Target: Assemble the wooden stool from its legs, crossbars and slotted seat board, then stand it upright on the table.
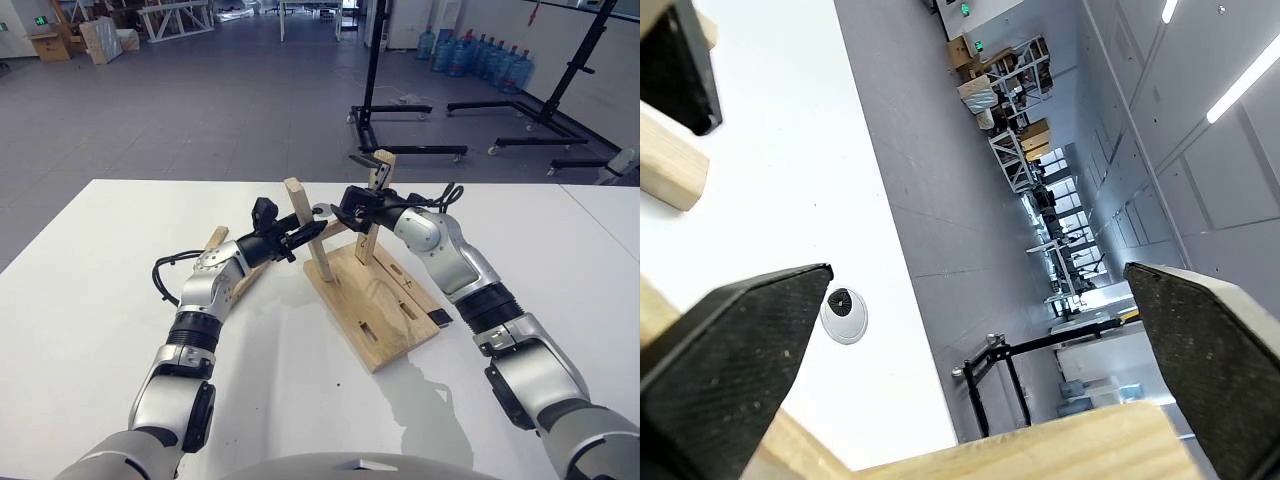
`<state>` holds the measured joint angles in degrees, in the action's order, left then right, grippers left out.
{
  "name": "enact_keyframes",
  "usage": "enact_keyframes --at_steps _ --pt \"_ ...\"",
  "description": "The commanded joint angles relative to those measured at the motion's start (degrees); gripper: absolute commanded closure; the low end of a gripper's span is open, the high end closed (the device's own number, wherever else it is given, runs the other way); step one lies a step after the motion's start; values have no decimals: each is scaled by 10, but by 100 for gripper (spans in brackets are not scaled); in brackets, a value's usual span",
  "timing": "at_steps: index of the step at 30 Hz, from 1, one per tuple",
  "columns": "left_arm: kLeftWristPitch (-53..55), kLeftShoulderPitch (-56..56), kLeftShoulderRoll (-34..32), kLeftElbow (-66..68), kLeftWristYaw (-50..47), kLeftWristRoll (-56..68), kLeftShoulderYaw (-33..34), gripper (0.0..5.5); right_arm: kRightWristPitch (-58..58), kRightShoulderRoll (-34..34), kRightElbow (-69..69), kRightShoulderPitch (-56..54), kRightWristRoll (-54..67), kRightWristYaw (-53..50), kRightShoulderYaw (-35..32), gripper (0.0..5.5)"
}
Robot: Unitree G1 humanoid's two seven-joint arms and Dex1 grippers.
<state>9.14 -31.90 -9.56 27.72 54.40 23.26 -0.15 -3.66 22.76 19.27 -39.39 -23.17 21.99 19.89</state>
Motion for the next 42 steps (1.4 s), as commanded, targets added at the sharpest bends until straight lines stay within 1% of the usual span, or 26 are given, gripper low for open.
enact_keyframes --at_steps 1,3,6,9,10,14,16,18,20,22,24,26,31,35,38,42 --pt "8 5 1 -1 -4 -10 -5 289 45 -14 -3 -3 22 35 -10 10" --pt "13 16 -7 -22 -7 -14 -10 262 48 -14 -7 -13 18 36 -10 10" --pt "38 57 -32 -95 -8 -11 -10 227 53 -15 -22 -9 14 37 -8 10" --pt "84 122 -72 -214 -31 9 17 183 65 -15 -48 -14 9 38 -10 10" --pt "103 145 -88 -257 -45 18 35 174 74 -16 -63 -19 12 38 -16 10" --pt "177 221 -130 -395 -114 59 110 107 117 -16 -122 -48 18 44 -41 10" --pt "201 244 -142 -432 -172 59 158 107 138 -11 -149 -73 24 43 -63 10" --pt "227 249 -152 -437 -227 52 196 107 157 -3 -166 -101 28 36 -91 10" --pt "245 235 -173 -387 -293 4 208 107 196 0 -169 -122 60 25 -146 10" --pt "256 208 -191 -318 -335 -36 200 107 256 -15 -170 -134 116 15 -211 10" --pt "240 171 -196 -244 -342 -67 171 107 306 -26 -167 -136 164 0 -263 10" --pt "200 133 -188 -159 -334 -92 144 107 344 -37 -163 -137 203 -13 -297 10" --pt "79 57 -159 12 -298 -122 103 107 384 -46 -160 -126 254 -38 -324 10" --pt "-4 33 -158 139 -288 -157 79 107 412 -52 -190 -102 283 -55 -335 10" --pt "-37 25 -159 214 -289 -180 65 107 419 -53 -194 -98 294 -64 -334 10" --pt "-71 5 -152 293 -288 -190 63 166 419 -48 -191 -98 300 -72 -330 10"
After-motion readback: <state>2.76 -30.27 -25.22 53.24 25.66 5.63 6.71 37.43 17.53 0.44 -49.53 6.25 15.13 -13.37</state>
